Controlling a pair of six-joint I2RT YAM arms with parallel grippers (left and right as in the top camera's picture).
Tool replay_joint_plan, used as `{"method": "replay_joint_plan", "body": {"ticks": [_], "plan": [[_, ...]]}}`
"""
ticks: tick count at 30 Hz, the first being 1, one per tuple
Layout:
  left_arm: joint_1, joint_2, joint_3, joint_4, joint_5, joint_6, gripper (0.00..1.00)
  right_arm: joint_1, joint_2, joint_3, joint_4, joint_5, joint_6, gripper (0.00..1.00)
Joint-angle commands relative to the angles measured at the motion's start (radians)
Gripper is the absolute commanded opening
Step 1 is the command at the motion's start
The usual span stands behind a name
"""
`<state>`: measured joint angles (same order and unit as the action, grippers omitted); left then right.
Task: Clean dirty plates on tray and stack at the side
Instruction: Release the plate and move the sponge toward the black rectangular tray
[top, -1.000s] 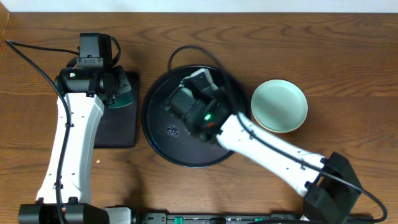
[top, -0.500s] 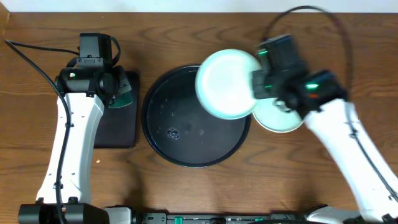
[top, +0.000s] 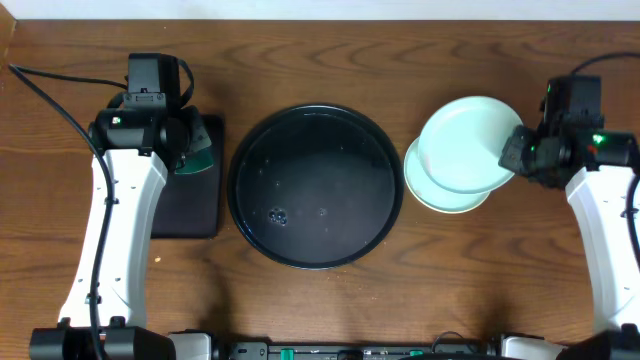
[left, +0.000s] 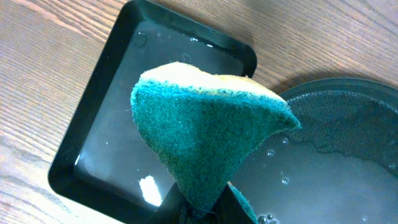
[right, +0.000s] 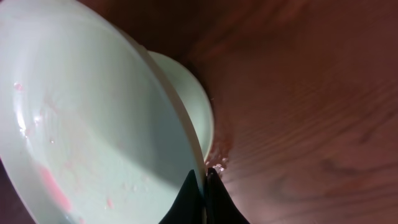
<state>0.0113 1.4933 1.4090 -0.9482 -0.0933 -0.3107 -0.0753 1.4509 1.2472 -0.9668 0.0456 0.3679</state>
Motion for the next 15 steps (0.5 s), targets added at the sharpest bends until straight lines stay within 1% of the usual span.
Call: {"method": "replay_joint_plan", "body": {"ticks": [1, 5, 9, 12, 13, 14, 15], "plan": [[0.005, 0.003, 0.0, -0.005, -0.016, -0.001, 0.07, -0.024, -0.007, -0.107, 0.068, -0.022, 0.037, 0.01], [0.005, 0.003, 0.0, -0.005, -0.016, -0.001, 0.07, -0.023, -0.006, -0.246, 0.217, -0.03, 0.04, 0.01], [0.005, 0.003, 0.0, -0.005, -0.016, 0.003, 0.08, -0.016, -0.006, -0.354, 0.349, -0.088, 0.04, 0.01], [0.005, 0.003, 0.0, -0.01, -0.016, 0.003, 0.08, -0.01, -0.005, -0.413, 0.412, -0.088, 0.045, 0.02], [0.005, 0.003, 0.0, -0.013, -0.016, 0.003, 0.07, -0.009, -0.005, -0.422, 0.422, -0.088, 0.048, 0.06], [0.005, 0.003, 0.0, -0.015, -0.016, 0.003, 0.07, -0.008, -0.005, -0.43, 0.431, -0.088, 0.047, 0.13], [0.005, 0.003, 0.0, -0.017, -0.016, 0.003, 0.07, -0.008, -0.005, -0.432, 0.432, -0.088, 0.047, 0.27]]}}
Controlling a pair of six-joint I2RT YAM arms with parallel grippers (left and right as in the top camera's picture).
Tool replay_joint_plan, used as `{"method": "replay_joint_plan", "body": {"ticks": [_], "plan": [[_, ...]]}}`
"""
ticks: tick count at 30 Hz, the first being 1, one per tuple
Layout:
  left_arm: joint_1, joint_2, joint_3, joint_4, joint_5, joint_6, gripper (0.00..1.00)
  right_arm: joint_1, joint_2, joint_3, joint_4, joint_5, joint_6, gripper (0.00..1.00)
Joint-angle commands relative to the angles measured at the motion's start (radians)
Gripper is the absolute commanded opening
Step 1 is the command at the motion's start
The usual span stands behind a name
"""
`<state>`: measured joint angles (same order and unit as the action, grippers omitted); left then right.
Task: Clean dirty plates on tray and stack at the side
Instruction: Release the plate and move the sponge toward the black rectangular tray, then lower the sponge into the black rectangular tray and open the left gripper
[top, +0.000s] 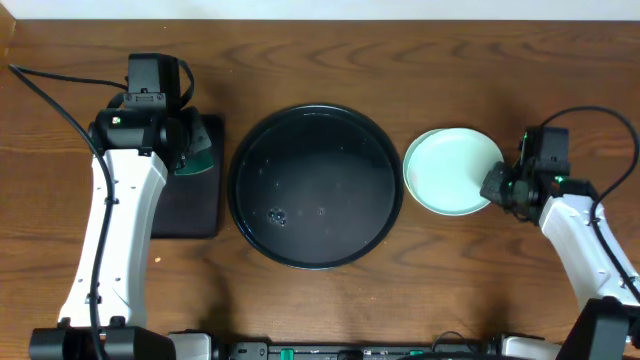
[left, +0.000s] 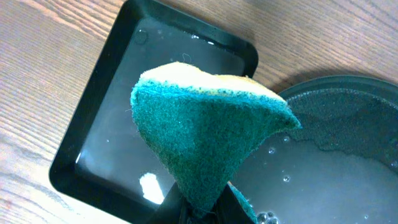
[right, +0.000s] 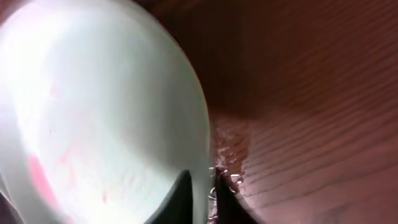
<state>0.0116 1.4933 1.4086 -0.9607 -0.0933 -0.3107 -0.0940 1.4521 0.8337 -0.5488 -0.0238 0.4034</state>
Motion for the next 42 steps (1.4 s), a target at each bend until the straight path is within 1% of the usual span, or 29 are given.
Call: {"method": "replay_joint_plan", "body": {"ticks": [1, 2, 3, 5, 6, 8, 10, 12, 14, 15, 18, 22, 24, 28, 30, 31, 32, 36, 39, 42], "plan": [[0.005, 0.003, 0.001, -0.007, -0.016, 0.003, 0.08, 0.011, -0.006, -0.018, 0.014, -0.019, 0.011, 0.4], [0.005, 0.003, 0.001, -0.008, -0.016, 0.008, 0.07, 0.011, -0.006, -0.016, 0.014, -0.021, 0.011, 0.48], [0.005, 0.003, 0.0, -0.008, -0.016, 0.016, 0.08, 0.011, -0.006, -0.012, 0.013, -0.036, 0.0, 0.54], [0.005, 0.003, 0.0, -0.008, -0.016, 0.036, 0.07, 0.011, -0.006, 0.006, 0.001, -0.087, -0.021, 0.62], [0.005, 0.003, 0.0, -0.007, -0.016, 0.052, 0.07, 0.013, -0.006, 0.02, -0.008, -0.114, -0.033, 0.63], [0.005, 0.003, 0.0, -0.007, -0.016, 0.101, 0.07, 0.028, -0.006, 0.069, -0.04, -0.156, -0.064, 0.71], [0.005, 0.005, -0.008, -0.003, -0.016, 0.143, 0.08, 0.055, -0.006, 0.13, -0.085, -0.16, -0.085, 0.77], [0.005, 0.009, -0.026, 0.014, -0.016, 0.171, 0.08, 0.087, -0.006, 0.192, -0.127, -0.157, -0.106, 0.89], [0.005, 0.019, -0.056, 0.044, -0.023, 0.191, 0.08, 0.123, -0.006, 0.249, -0.162, -0.143, -0.119, 0.97], [0.005, 0.026, -0.069, 0.058, -0.032, 0.191, 0.07, 0.143, -0.007, 0.273, -0.175, -0.132, -0.121, 0.99], [0.01, 0.069, -0.108, 0.106, -0.061, 0.192, 0.07, 0.216, -0.006, 0.335, -0.203, -0.083, -0.121, 0.99], [0.05, 0.163, -0.122, 0.145, -0.057, 0.191, 0.07, 0.298, -0.006, 0.37, -0.22, -0.054, -0.121, 0.99], [0.074, 0.213, -0.122, 0.159, -0.036, 0.191, 0.07, 0.305, -0.006, 0.371, -0.226, -0.053, -0.121, 0.99], [0.126, 0.337, -0.122, 0.189, 0.053, 0.191, 0.07, 0.305, -0.006, 0.37, -0.248, -0.052, -0.122, 0.99], [0.132, 0.37, -0.122, 0.192, 0.064, 0.19, 0.08, 0.305, -0.006, 0.37, -0.255, -0.052, -0.13, 0.99], [0.132, 0.383, -0.122, 0.192, 0.064, 0.191, 0.14, 0.305, -0.006, 0.37, -0.258, -0.052, -0.132, 0.99], [0.132, 0.391, -0.122, 0.191, 0.064, 0.19, 0.23, 0.305, -0.006, 0.37, -0.259, -0.052, -0.132, 0.99], [0.132, 0.386, -0.121, 0.188, 0.064, 0.19, 0.47, 0.305, -0.007, 0.371, -0.262, -0.053, -0.132, 0.99], [0.132, 0.362, -0.103, 0.167, 0.065, 0.19, 0.54, 0.305, -0.009, 0.371, -0.268, -0.056, -0.132, 0.99], [0.132, 0.307, -0.074, 0.124, 0.095, 0.191, 0.57, 0.304, -0.02, 0.377, -0.283, -0.055, -0.132, 0.99]]}}
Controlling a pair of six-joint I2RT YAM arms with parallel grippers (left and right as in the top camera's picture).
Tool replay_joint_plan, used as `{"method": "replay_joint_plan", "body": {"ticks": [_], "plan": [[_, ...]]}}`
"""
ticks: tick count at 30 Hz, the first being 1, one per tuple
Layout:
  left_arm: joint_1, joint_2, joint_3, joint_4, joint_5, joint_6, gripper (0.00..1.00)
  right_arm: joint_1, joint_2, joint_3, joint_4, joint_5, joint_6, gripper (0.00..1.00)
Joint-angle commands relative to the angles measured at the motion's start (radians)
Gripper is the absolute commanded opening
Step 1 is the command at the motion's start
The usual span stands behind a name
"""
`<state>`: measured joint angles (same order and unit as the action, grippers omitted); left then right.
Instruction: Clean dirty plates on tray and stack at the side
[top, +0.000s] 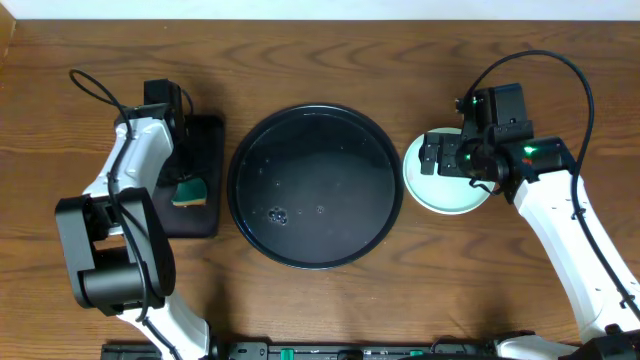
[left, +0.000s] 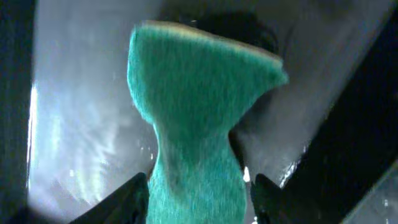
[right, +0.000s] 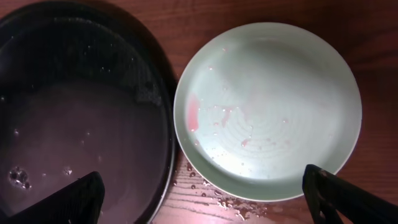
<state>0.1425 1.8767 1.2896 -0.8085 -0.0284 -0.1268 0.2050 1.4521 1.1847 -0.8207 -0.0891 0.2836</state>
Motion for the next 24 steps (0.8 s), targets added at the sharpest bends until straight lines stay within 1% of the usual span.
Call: {"method": "replay_joint_plan", "body": {"ticks": [1, 4, 5, 10, 14, 24], "plan": [[0.001, -0.102, 0.054, -0.041, 0.043, 0.007, 0.58, 0.004, -0.024, 0.027, -0.013, 0.01, -0.012, 0.99], [0.001, -0.198, 0.071, -0.07, 0.074, 0.006, 0.67, 0.0, -0.055, 0.031, -0.014, 0.01, -0.012, 0.99], [0.001, -0.241, 0.071, -0.074, 0.086, 0.006, 0.72, -0.003, -0.072, 0.032, -0.014, 0.01, -0.012, 0.99], [0.001, -0.402, 0.07, -0.081, 0.1, -0.008, 0.73, -0.032, -0.182, 0.034, -0.014, 0.01, -0.011, 0.99], [0.001, -0.479, 0.07, -0.08, 0.1, -0.008, 0.74, -0.063, -0.289, 0.034, -0.024, 0.01, -0.012, 0.99], [0.001, -0.504, 0.07, -0.078, 0.1, -0.008, 0.74, -0.08, -0.532, 0.034, -0.063, -0.005, -0.007, 0.99]]}}
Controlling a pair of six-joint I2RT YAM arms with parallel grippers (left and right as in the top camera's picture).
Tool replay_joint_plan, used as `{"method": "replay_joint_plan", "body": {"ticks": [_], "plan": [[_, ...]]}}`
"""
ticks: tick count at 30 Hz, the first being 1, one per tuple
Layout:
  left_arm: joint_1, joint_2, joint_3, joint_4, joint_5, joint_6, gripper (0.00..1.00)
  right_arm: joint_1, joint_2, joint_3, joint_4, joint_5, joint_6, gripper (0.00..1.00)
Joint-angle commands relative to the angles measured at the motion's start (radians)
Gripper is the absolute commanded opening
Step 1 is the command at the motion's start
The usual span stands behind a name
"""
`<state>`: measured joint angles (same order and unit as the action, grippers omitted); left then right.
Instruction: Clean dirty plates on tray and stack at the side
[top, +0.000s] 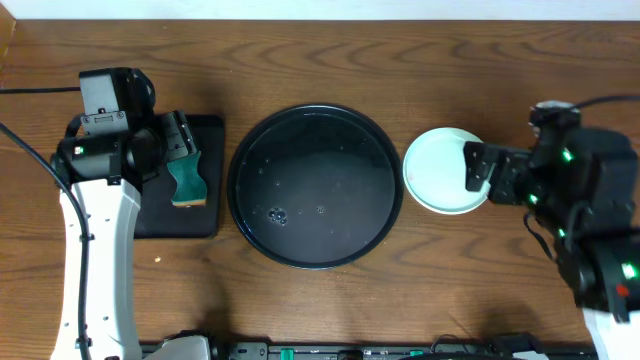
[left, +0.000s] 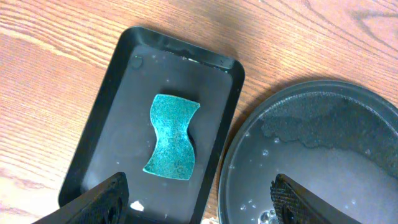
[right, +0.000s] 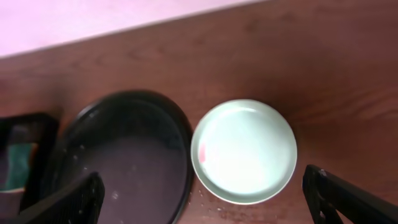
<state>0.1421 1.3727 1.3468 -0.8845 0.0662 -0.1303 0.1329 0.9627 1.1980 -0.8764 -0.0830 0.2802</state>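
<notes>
The pale green plates (top: 442, 170) lie stacked on the wood to the right of the round black tray (top: 315, 187), which holds only water. A faint pink smear shows on the top plate (right: 244, 151). My right gripper (right: 205, 202) hangs open high above the stack's near edge, holding nothing. The green sponge (left: 174, 137) lies flat in the rectangular black tray (left: 124, 93) at the left. Above it my left gripper (left: 202, 202) is wide open and apart from the sponge.
The round tray (left: 323, 155) carries a film of water with a few bubbles. Water drops dot the wood beside the plates. The table's far edge meets a pale wall at the top of the right wrist view.
My left gripper has let go of the sponge and now stands higher, leaving it flat in the rectangular tray. The right gripper is also higher and further right, still open.
At first my left gripper held the sponge over the rectangular tray while the right held a plate tilted over another. The plate then rested on the stack. Later the right gripper was open above it and the left was down in the tray. Now both are open and raised.
</notes>
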Motion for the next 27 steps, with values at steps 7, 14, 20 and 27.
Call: {"method": "replay_joint_plan", "body": {"ticks": [7, 14, 20, 27], "plan": [[0.002, 0.0, 0.012, -0.002, 0.005, -0.005, 0.74, -0.008, -0.132, 0.02, -0.107, -0.015, -0.012, 0.99], [0.002, 0.0, 0.012, -0.002, 0.005, -0.005, 0.75, -0.007, -0.132, 0.017, -0.124, 0.116, -0.016, 0.99], [0.002, 0.0, 0.012, -0.002, 0.005, -0.005, 0.75, -0.04, -0.2, -0.037, -0.009, 0.116, -0.016, 0.99], [0.002, 0.0, 0.012, -0.002, 0.005, -0.005, 0.75, -0.07, -0.414, -0.314, 0.264, 0.039, -0.09, 0.99]]}}
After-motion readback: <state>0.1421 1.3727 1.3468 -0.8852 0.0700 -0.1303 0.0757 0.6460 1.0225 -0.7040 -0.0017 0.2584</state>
